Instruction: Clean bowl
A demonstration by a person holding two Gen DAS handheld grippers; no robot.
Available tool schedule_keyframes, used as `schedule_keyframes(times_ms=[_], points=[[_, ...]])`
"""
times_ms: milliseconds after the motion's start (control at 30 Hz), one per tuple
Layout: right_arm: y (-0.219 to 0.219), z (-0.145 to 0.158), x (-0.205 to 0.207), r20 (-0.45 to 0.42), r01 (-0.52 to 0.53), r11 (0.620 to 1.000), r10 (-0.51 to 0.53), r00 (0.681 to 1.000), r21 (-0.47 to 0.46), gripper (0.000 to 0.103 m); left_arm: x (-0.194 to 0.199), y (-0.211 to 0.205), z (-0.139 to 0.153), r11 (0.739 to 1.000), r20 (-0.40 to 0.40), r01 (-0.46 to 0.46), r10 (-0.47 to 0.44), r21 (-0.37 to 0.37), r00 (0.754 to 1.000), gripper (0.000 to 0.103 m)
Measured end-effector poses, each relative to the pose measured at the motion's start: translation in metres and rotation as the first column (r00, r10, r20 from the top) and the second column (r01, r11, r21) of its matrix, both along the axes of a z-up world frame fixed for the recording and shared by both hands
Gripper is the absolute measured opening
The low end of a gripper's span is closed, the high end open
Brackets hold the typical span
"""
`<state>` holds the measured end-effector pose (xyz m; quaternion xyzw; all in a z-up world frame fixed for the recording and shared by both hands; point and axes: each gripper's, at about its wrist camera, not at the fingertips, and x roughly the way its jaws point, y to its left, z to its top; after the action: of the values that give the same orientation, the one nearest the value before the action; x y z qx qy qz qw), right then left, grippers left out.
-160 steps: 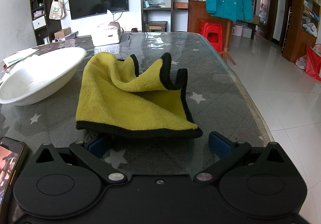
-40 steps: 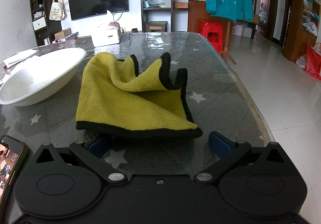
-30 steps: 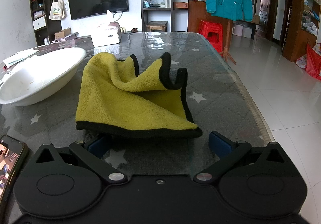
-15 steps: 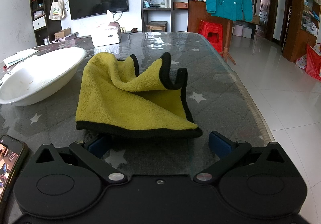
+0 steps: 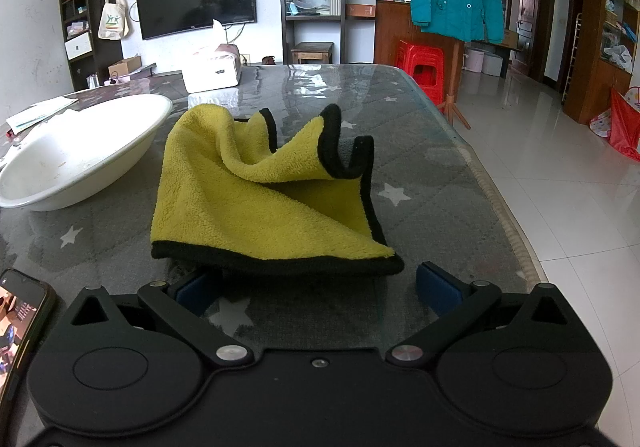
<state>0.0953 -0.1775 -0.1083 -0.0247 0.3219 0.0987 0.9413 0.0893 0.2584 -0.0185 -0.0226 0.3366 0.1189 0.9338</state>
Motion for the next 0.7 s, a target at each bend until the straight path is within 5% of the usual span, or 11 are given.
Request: schedule_keyframes(times_ms=[700], points=[[0.000,0.000,0.000,0.000,0.000,1.000,0.000,1.000,-0.001,0.103,-0.015,-0.015,0.002,0.999,0.016,-0.031,0.032,-0.033,0.999,0.103]])
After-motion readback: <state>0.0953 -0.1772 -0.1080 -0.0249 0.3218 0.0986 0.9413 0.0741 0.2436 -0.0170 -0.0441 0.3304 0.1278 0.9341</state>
